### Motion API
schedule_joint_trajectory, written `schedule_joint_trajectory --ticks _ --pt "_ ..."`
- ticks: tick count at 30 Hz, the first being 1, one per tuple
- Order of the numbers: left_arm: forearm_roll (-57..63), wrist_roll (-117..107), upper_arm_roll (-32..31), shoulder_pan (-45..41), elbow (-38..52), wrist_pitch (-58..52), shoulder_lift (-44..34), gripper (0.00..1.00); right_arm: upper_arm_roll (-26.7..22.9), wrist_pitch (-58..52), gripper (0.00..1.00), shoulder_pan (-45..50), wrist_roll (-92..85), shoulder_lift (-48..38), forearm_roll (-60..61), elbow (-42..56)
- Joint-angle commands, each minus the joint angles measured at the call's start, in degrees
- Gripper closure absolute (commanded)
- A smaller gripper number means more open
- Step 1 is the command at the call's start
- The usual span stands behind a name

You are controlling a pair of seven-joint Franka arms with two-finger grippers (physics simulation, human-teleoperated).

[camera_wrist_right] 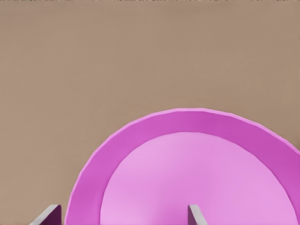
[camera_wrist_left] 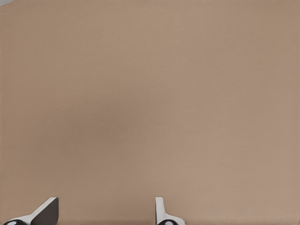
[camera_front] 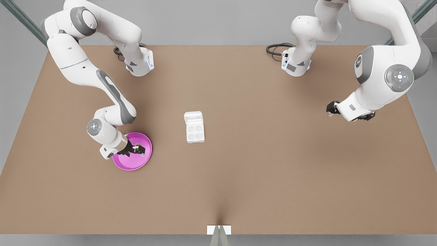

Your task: Pack egg into the box and close the box lid

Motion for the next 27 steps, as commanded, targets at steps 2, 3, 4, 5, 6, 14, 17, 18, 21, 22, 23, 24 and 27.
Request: schedule_joint_trajectory --ticks 2,3,4,5,6,14,17,18,21,22,23,24,27 --pt "0.03 0.56 0.05 -0.04 0.03 -0.18 -0.07 0.0 -0.02 2.14 0.0 0.02 2.1 0.03 -0.58 0.11" --pt "0.03 0.56 0.05 -0.04 0.03 -0.18 -0.07 0.0 -0.02 2.14 0.0 0.02 2.1 0.03 -0.58 0.2" --pt "0.03 0.56 0.05 -0.04 -0.06 -0.18 -0.06 0.0 -0.02 2.14 0.0 0.03 2.1 0.03 -0.58 0.28" --pt "0.03 0.56 0.05 -0.04 0.03 -0.18 0.02 0.0 -0.02 2.14 0.0 0.02 2.1 0.12 -0.58 0.28" --pt "0.03 0.56 0.05 -0.04 -0.06 -0.18 0.02 0.0 -0.02 2.14 0.0 -0.32 2.1 0.03 -1.11 -0.15" --pt "0.03 0.56 0.05 -0.04 -0.06 -0.18 0.02 0.0 0.33 1.08 0.0 -1.12 2.71 -4.72 -1.9 -7.89" --pt "0.03 0.56 0.05 -0.04 0.03 -0.18 0.02 0.0 0.24 1.26 0.0 -1.91 2.71 -4.72 -1.99 -8.07" --pt "0.03 0.56 0.05 -0.13 -0.06 -0.18 0.02 0.0 0.24 1.52 0.0 -1.91 2.63 -4.45 -1.99 -7.98" --pt "0.03 0.56 0.05 -0.04 0.03 -0.18 0.02 0.0 0.16 1.43 0.0 -3.14 2.62 -4.62 -3.48 -8.68" --pt "0.03 0.56 0.05 -0.04 0.03 -0.18 0.02 0.0 0.16 1.43 0.0 -3.14 2.63 -4.72 -3.48 -9.3" --pt "0.03 0.56 0.05 -0.04 -0.06 -0.18 0.02 0.0 0.16 1.35 0.0 -3.23 2.71 -4.8 -3.57 -9.91" --pt "0.03 0.56 0.05 -0.04 -0.06 -0.18 0.02 0.0 0.16 1.43 0.0 -3.31 2.71 -4.8 -3.57 -10.17" --pt "0.03 0.56 -0.04 -0.04 -0.06 -0.18 0.02 0.0 0.16 1.43 0.0 -3.23 2.71 -4.63 -3.57 -10.26"
